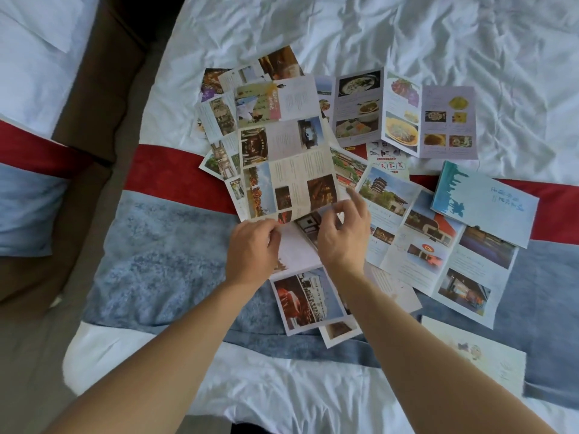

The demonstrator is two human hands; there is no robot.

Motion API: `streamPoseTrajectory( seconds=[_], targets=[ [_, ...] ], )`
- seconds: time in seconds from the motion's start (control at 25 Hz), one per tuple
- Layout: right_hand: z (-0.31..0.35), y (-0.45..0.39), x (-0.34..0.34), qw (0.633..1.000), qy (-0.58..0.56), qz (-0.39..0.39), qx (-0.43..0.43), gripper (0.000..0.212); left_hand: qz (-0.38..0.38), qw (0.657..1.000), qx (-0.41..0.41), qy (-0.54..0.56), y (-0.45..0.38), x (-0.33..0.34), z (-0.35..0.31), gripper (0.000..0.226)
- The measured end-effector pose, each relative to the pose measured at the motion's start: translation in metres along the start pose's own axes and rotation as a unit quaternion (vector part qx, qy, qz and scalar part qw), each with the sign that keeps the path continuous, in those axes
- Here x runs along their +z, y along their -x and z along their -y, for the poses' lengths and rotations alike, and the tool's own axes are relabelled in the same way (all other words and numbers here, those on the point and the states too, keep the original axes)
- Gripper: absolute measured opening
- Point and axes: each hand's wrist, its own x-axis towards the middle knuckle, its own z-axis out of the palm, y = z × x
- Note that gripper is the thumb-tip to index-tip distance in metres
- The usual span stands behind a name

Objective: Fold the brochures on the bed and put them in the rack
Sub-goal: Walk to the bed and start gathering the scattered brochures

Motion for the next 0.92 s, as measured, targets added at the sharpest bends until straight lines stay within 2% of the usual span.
streamPoseTrajectory(
  seconds=[0.04, 0.2, 0.4, 0.48, 0.6, 0.76, 0.84, 0.92],
  targets=[
    [-0.002, 0.003, 0.0, 1.0, 0.011, -0.005, -0.011, 0.013, -0.009, 1.0, -0.01, 0.004, 0.0, -0.003, -0.003, 0.011],
    [-0.005, 0.008, -0.004, 0.997, 0.063, 0.007, -0.047, 0.042, -0.012, 1.0, -0.008, 0.01, 0.0, -0.01, -0.006, 0.018],
    [-0.009, -0.006, 0.004, 0.995, 0.096, 0.024, -0.021, 0.038, 0.002, 1.0, 0.02, -0.016, -0.018, -0.008, 0.003, 0.011],
    [-0.012, -0.016, 0.009, 0.995, 0.098, 0.019, 0.01, 0.037, 0.009, 0.999, 0.031, -0.033, -0.031, -0.005, 0.011, 0.019],
    [-0.019, -0.035, 0.018, 0.988, 0.147, 0.026, 0.05, 0.047, 0.068, 0.995, 0.026, -0.065, -0.053, 0.006, 0.029, 0.042],
    [-0.037, -0.055, 0.031, 0.962, 0.203, 0.105, 0.147, 0.074, 0.177, 0.975, 0.029, -0.132, -0.073, 0.024, 0.059, 0.056],
    [-0.043, -0.059, 0.038, 0.952, 0.223, 0.119, 0.173, 0.079, 0.23, 0.956, 0.053, -0.177, -0.075, 0.034, 0.071, 0.065],
    [-0.044, -0.063, 0.045, 0.949, 0.247, 0.101, 0.166, 0.077, 0.26, 0.946, 0.057, -0.184, -0.075, 0.043, 0.08, 0.073]
  ],
)
